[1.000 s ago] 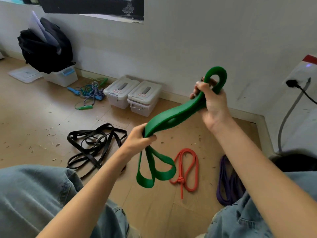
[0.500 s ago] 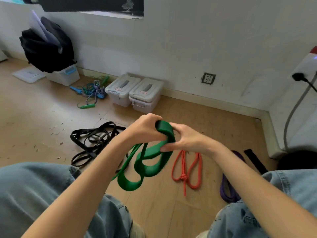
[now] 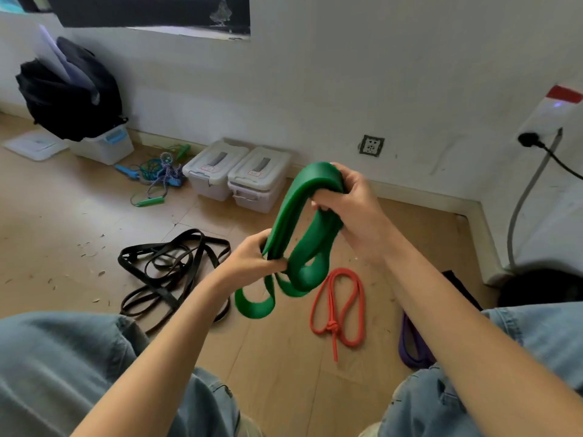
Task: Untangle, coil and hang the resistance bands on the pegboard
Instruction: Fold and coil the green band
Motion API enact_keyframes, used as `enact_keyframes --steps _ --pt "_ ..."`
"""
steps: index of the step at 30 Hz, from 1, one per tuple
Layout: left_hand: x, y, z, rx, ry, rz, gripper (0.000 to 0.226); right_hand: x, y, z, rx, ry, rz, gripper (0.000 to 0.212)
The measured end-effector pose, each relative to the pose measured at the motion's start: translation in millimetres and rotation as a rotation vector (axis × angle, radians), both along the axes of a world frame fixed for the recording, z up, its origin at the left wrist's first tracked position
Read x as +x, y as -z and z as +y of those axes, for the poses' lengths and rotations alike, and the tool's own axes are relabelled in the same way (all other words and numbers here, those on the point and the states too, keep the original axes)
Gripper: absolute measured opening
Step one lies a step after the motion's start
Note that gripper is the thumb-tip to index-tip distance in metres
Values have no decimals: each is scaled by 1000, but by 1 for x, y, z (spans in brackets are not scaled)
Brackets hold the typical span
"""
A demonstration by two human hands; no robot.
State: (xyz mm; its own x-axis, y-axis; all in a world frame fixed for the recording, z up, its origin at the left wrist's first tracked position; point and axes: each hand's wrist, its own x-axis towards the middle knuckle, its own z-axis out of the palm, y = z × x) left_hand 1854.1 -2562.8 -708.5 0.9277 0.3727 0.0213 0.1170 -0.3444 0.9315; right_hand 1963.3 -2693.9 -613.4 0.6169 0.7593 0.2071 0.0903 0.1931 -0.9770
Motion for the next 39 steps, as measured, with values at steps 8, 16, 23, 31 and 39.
enact_keyframes --steps 8,16,23,31,39 --pt "-12 -19 32 -167 -141 -73 18 40 4 -5 -28 185 87 13" --pt "5 18 12 -239 -156 189 19 6 108 35 -412 277 359 11" --pt "28 76 16 -198 -91 356 42 15 175 83 -557 304 456 15" --pt "70 190 54 -215 -146 633 38 44 288 112 -711 430 758 25" --pt "106 283 66 125 -322 783 35 69 387 123 -1116 443 153 29"
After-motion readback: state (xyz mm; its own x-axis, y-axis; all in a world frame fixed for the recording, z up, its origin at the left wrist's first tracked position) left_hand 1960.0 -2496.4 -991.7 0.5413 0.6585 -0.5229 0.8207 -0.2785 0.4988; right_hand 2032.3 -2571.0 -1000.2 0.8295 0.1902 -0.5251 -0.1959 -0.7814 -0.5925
